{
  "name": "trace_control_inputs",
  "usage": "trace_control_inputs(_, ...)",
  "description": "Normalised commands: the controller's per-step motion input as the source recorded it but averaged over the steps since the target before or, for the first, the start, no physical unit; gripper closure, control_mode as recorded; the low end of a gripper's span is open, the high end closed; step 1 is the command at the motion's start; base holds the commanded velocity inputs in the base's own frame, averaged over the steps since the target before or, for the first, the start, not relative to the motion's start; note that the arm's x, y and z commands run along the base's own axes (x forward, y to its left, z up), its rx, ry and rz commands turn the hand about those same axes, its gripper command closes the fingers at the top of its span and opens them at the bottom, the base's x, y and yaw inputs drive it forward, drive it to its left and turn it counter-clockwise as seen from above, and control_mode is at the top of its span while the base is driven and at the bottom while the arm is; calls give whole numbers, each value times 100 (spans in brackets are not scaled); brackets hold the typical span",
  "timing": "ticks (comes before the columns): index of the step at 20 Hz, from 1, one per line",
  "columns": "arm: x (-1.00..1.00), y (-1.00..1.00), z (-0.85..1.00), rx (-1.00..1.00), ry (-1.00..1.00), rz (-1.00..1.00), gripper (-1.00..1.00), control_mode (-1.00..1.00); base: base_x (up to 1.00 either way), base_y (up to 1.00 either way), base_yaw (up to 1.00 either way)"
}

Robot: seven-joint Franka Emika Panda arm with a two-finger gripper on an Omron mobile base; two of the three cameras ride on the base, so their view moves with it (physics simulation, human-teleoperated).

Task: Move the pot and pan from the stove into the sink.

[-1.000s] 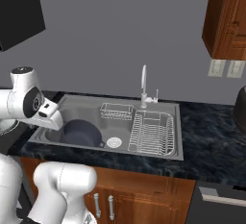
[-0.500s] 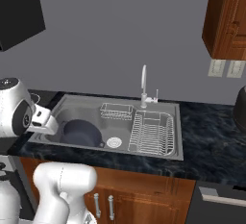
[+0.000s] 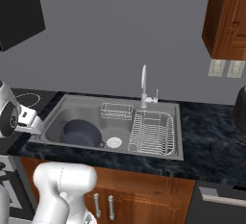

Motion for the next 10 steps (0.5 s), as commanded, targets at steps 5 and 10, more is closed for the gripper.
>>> trace_control_inputs(5, 0, 88, 0, 0, 0, 1, -100, -100, 0, 0, 0)
trace_control_inputs(10, -4, 85, 0, 0, 0, 3, -100, -100, 0, 0, 0)
